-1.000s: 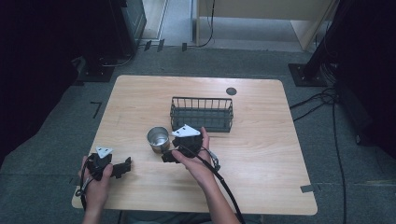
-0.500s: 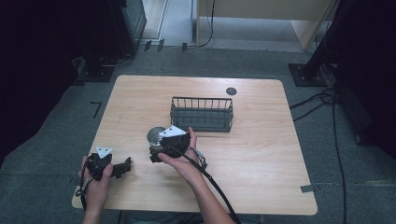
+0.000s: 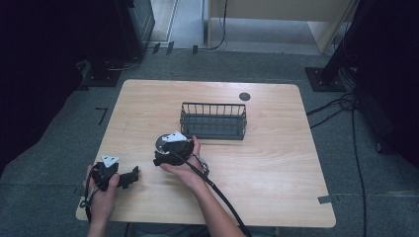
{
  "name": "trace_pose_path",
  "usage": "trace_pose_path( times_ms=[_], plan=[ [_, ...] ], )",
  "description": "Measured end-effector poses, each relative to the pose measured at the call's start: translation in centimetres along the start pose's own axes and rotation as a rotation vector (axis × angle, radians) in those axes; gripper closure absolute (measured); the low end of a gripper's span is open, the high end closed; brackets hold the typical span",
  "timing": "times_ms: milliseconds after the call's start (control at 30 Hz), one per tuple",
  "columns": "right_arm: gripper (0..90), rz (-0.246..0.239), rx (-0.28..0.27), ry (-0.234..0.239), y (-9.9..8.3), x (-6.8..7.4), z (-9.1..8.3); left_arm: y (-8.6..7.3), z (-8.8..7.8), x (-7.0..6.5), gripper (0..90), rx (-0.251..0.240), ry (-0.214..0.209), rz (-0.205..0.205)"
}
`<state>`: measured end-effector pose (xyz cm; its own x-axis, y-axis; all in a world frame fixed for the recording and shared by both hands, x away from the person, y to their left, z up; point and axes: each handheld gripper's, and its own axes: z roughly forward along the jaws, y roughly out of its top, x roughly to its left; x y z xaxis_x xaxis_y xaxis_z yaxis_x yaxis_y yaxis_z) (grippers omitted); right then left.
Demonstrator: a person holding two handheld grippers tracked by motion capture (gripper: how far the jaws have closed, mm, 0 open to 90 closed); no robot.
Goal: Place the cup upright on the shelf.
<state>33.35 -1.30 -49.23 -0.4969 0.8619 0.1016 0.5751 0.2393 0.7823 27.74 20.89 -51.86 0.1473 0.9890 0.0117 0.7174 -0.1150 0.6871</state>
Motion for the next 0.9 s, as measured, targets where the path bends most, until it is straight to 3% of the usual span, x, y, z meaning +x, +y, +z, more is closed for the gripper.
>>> trace_pose_path(
  times_ms=[133, 167, 333, 533, 900],
  plan=[
    [14.6, 0.001, -0.009, 0.001, -0.1, 0.1, 0.1, 0.0, 0.0, 0.0, 0.0, 0.0, 0.0, 0.0],
    [16.7, -0.017, -0.018, -0.002, -0.1, 0.2, 0.0, 0.0, 0.0, 0.0, 0.0, 0.0, 0.0, 0.0],
    [17.1, -0.026, -0.02, -0.004, 0.1, 0.1, -0.6, 0.0, 0.0, 0.0, 0.0, -0.001, -0.001, 0.001],
    [17.3, -0.021, -0.036, -0.007, 0.8, -0.3, -2.2, 0.0, 0.0, 0.0, 0.0, 0.0, 0.0, 0.001],
    [17.4, -0.009, -0.115, -0.029, 2.3, -1.5, -5.2, 0.0, 0.0, 0.0, 0.0, 0.0, 0.0, 0.001]
  ],
)
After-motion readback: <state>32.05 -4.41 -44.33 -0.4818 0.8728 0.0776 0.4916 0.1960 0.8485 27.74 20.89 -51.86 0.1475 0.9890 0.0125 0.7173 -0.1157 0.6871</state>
